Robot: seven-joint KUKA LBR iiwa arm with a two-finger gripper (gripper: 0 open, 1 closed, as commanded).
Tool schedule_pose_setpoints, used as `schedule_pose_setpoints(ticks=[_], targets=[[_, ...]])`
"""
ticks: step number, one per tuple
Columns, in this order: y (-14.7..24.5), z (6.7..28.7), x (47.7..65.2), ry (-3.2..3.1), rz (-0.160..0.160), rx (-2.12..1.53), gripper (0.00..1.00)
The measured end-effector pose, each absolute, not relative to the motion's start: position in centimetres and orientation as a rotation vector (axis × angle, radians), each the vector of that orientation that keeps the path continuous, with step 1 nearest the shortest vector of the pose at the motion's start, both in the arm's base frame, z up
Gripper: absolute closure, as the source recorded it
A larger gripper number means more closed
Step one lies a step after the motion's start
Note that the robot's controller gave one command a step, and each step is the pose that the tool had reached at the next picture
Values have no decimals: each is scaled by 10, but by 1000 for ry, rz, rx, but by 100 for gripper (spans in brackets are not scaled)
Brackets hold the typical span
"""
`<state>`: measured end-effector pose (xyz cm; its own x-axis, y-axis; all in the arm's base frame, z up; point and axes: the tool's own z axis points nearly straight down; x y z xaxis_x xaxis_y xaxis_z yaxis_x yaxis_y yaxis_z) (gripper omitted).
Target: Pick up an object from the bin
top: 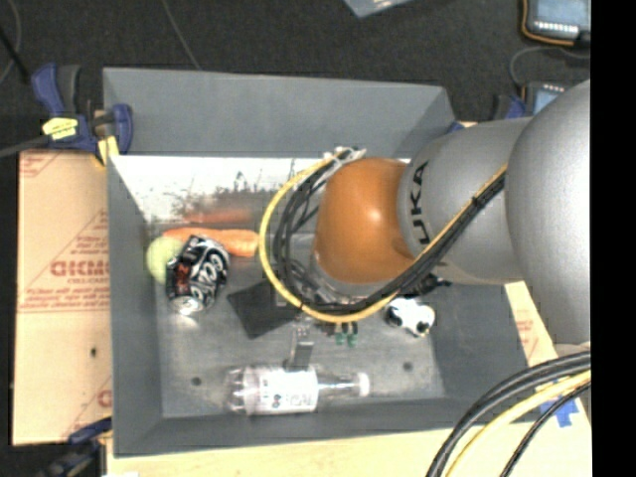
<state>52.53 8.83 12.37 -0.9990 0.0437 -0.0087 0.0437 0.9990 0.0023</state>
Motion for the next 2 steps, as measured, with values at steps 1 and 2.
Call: schedule_pose_setpoints(ticks=[1,2], targets=[[93,71,574,3136,4,-7,100],[93,71,574,3136,5,-6,100]])
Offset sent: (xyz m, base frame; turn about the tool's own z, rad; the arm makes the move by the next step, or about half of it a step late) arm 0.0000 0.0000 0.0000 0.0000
